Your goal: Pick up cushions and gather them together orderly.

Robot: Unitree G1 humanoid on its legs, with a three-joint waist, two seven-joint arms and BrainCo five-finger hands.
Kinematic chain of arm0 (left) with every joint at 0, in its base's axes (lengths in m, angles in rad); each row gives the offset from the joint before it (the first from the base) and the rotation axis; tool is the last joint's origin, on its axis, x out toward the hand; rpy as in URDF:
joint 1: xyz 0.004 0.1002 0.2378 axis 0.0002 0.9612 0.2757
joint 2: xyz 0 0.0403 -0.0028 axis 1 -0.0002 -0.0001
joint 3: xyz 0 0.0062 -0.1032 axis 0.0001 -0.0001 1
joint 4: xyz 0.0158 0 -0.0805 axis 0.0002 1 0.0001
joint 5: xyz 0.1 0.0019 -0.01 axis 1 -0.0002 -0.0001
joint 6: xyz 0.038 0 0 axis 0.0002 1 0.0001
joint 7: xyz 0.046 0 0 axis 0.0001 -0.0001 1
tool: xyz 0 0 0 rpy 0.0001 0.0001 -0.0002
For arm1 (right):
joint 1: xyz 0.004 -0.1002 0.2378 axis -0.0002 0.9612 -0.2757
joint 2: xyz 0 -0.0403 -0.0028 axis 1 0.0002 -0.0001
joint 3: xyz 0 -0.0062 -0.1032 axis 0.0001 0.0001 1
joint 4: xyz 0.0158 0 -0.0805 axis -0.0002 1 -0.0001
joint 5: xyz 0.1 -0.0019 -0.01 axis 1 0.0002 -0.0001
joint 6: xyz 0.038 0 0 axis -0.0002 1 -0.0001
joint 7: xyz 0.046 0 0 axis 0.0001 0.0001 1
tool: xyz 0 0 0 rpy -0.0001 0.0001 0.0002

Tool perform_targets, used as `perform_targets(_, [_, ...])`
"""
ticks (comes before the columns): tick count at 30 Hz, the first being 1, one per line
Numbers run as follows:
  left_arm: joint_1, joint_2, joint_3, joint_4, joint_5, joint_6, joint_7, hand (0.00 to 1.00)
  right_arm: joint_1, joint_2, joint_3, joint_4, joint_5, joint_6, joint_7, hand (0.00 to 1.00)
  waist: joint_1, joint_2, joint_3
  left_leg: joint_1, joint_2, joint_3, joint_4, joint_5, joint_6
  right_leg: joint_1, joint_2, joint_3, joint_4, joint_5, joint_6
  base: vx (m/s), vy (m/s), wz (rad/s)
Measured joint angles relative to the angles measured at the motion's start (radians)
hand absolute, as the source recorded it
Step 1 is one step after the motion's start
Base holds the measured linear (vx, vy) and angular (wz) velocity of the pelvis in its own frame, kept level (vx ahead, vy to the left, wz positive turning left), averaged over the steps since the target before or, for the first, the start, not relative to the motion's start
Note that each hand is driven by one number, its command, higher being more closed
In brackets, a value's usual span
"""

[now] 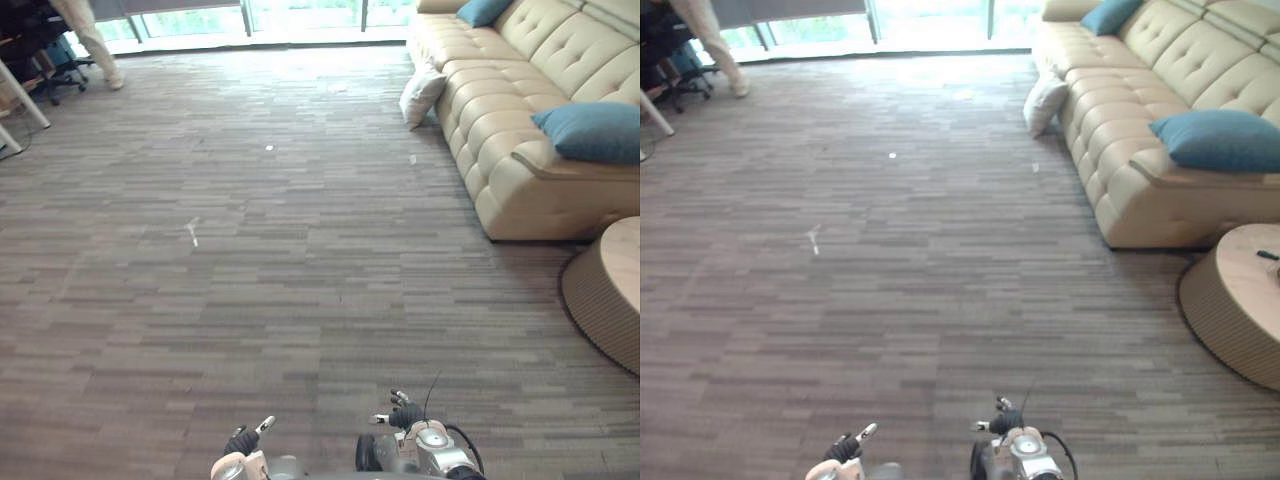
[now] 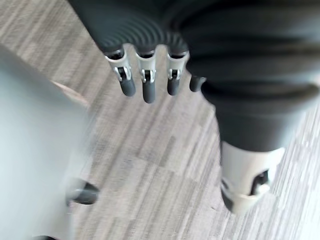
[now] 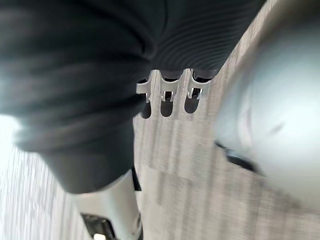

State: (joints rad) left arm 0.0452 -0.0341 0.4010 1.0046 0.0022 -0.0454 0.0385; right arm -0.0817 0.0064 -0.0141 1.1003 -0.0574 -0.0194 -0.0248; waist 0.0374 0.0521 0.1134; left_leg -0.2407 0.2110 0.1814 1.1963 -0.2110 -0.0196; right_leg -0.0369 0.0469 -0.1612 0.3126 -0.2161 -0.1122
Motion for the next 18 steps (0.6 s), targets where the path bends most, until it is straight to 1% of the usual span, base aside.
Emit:
perform_targets(1, [0.004,0.015,-0.009,-0.01,-0.002,-0.011,0.0,0.0,-0.004,0.004,-0.015,0.017,0.002,-0.001,-0.006,0.0,0.008,-0.031,-0.007,-0.076,-0.022,0.003,-0.092,-0.032,-0.01,0.061,-0.022,0.01,-0.07,-0.001,0.004,0.75,0.016,-0.15])
perform_targets(2, [0.007,0.015,-0.007,-0.018,-0.003,-0.013,0.0,0.0,-0.004,0.005,-0.019,0.016,0.005,-0.001,-0.01,0.0,0.014,-0.035,-0.01,-0.112,-0.03,0.007,-0.156,-0.044,-0.009,0.093,-0.029,0.017,-0.101,-0.003,0.009,0.63,0.048,-0.26])
perform_targets(3, [0.009,0.011,-0.002,-0.036,-0.006,-0.016,0.001,0.0,-0.01,0.002,-0.019,0.012,0.017,0.0,-0.02,0.0,0.023,-0.033,-0.006,-0.167,-0.033,0.027,-0.308,-0.047,-0.015,0.156,-0.034,0.037,-0.154,-0.006,0.019,0.64,0.112,-0.22])
perform_targets(4, [0.009,0.008,0.004,-0.042,-0.006,-0.016,0.001,0.0,-0.011,0.002,-0.018,0.011,0.017,-0.001,-0.022,0.0,0.026,-0.032,-0.006,-0.186,-0.033,0.029,-0.375,-0.045,-0.018,0.175,-0.037,0.045,-0.17,-0.011,0.026,0.67,0.179,-0.4])
perform_targets(5, [0.009,0.0,0.005,-0.055,-0.014,-0.017,0.0,0.0,-0.016,0.003,-0.007,0.011,0.018,0.0,-0.023,0.0,0.039,-0.029,-0.005,-0.217,-0.034,0.029,-0.536,-0.032,-0.034,0.212,-0.051,0.065,-0.185,-0.03,0.047,0.78,0.273,-0.66])
perform_targets(6, [0.006,-0.012,0.004,-0.069,-0.026,-0.017,0.001,0.0,-0.019,0.003,0.021,0.011,0.018,0.001,-0.022,0.0,0.053,-0.023,-0.008,-0.229,-0.036,0.024,-0.693,0.013,-0.069,0.239,-0.061,0.097,-0.181,-0.058,0.071,0.51,0.203,-0.79])
perform_targets(7, [0.009,-0.018,0.004,-0.073,-0.026,-0.017,0.003,0.0,-0.017,0.002,0.029,0.01,0.018,0.001,-0.021,0.0,0.057,-0.015,-0.012,-0.229,-0.029,0.024,-0.757,0.035,-0.071,0.254,-0.062,0.117,-0.177,-0.068,0.08,0.64,0.351,-1.04])
perform_targets(8, [0.02,-0.018,0.002,-0.072,-0.033,-0.017,0.004,0.0,-0.006,0.005,0.029,0.009,0.018,0.002,-0.019,0.0,0.071,-0.006,-0.03,-0.225,-0.01,0.036,-0.749,0.101,-0.055,0.282,-0.075,0.153,-0.157,-0.102,0.088,0.67,0.398,-1.12])
perform_targets(9, [0.016,-0.009,-0.007,-0.062,-0.026,-0.014,0.003,0.0,0.001,0.024,0.03,0.009,0.017,0.003,-0.016,0.0,0.076,-0.028,-0.048,-0.207,-0.016,0.071,-0.702,0.135,-0.039,0.259,-0.105,0.192,-0.053,-0.116,0.101,0.81,0.491,-1.07])
perform_targets(10, [0.013,-0.005,-0.006,-0.054,-0.025,-0.013,0.003,0.0,0.001,0.032,0.032,0.008,0.018,0.002,-0.015,0.0,0.075,-0.035,-0.049,-0.192,-0.022,0.084,-0.694,0.128,-0.025,0.224,-0.118,0.205,0.032,-0.112,0.106,0.68,0.435,-0.85])
perform_targets(11, [0.005,0.017,-0.008,-0.041,-0.024,-0.013,0.003,0.0,0.011,0.042,0.037,0.007,0.017,0.001,-0.015,0.0,0.066,-0.075,-0.054,-0.141,-0.049,0.125,-0.695,0.084,0.01,0.101,-0.164,0.24,0.306,-0.045,0.153,0.66,0.441,-0.44])
perform_targets(12, [-0.001,0.03,-0.026,-0.035,-0.023,-0.013,0.004,0.0,0.027,0.046,0.037,0.007,0.016,0.0,-0.014,0.0,0.056,-0.098,-0.054,-0.095,-0.084,0.138,-0.697,0.04,0.022,0.002,-0.188,0.258,0.528,0.088,0.173,0.63,0.422,-0.2])
perform_targets(13, [-0.002,0.032,-0.032,-0.031,-0.022,-0.012,0.005,0.0,0.036,0.045,0.036,0.007,0.016,0.0,-0.014,0.0,0.047,-0.097,-0.053,-0.071,-0.098,0.137,-0.697,0.026,0.027,-0.035,-0.194,0.254,0.604,0.119,0.181,0.61,0.359,0.18])
perform_targets(14, [-0.001,0.032,-0.035,-0.03,-0.022,-0.01,0.006,0.0,0.05,0.041,0.035,0.007,0.016,-0.001,-0.013,0.0,0.031,-0.096,-0.052,-0.028,-0.117,0.135,-0.705,-0.003,0.032,-0.071,-0.201,0.242,0.686,0.133,0.19,0.57,0.298,0.18])
perform_targets(15, [0.001,0.026,-0.034,-0.027,-0.022,-0.009,0.007,0.0,0.06,0.036,0.021,-0.018,0.016,-0.007,-0.013,0.0,0.023,-0.092,-0.049,0.052,-0.136,0.137,-0.734,-0.046,0.026,-0.123,-0.201,0.21,0.753,0.117,0.174,0.68,0.309,0.06])
perform_targets(16, [0.002,0.019,-0.027,-0.017,-0.021,-0.008,0.007,0.0,0.074,0.032,0.014,-0.033,0.015,-0.014,-0.014,0.0,0.022,-0.08,-0.049,0.112,-0.141,0.138,-0.766,-0.066,0.024,-0.155,-0.196,0.17,0.757,0.094,0.161,0.54,0.222,-0.08])
perform_targets(17, [0.002,0.012,-0.026,-0.009,-0.017,-0.008,0.008,0.0,0.078,0.027,0.012,-0.05,0.014,-0.022,-0.015,0.0,0.018,-0.07,-0.049,0.175,-0.142,0.139,-0.802,-0.081,0.023,-0.197,-0.184,0.119,0.734,0.06,0.155,0.54,0.185,-0.03])
perform_targets(18, [0.001,0.008,-0.027,-0.005,-0.008,-0.009,0.007,0.0,0.082,0.027,0.005,-0.064,0.011,-0.032,-0.015,0.0,0.013,-0.068,-0.048,0.242,-0.153,0.139,-0.859,-0.09,0.019,-0.262,-0.177,0.046,0.671,0.023,0.152,0.54,0.153,0.09])
